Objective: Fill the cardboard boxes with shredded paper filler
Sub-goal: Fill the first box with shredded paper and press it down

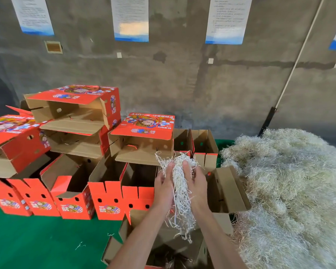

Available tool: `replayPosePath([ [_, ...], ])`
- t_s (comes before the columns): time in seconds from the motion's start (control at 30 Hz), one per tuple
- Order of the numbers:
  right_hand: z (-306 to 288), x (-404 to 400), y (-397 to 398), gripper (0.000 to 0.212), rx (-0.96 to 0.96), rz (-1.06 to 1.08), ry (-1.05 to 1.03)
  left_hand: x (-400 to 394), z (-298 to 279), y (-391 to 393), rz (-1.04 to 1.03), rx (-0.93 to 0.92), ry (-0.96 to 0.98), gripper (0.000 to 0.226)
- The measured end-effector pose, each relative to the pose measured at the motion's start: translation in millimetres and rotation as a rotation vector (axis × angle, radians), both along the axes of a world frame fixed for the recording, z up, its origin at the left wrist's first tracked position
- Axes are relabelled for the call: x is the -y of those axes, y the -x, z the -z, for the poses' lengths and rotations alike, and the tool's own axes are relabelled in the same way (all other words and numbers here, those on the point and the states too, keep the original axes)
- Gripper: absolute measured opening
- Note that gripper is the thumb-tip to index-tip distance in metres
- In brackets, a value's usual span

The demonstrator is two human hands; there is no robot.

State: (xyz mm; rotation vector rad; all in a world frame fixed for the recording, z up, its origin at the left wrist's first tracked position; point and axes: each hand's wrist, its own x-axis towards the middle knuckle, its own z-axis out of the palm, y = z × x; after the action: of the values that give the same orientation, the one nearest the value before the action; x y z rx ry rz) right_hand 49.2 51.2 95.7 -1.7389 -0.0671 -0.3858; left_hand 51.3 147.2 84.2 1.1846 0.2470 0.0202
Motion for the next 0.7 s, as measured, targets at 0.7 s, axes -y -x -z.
replayPosePath([
  [0.7, -12, 30, -6, 0.063, -0.231, 0.119, -0.345, -56, 0, -9, -0.109, -0.089, 0.151, 0.093],
])
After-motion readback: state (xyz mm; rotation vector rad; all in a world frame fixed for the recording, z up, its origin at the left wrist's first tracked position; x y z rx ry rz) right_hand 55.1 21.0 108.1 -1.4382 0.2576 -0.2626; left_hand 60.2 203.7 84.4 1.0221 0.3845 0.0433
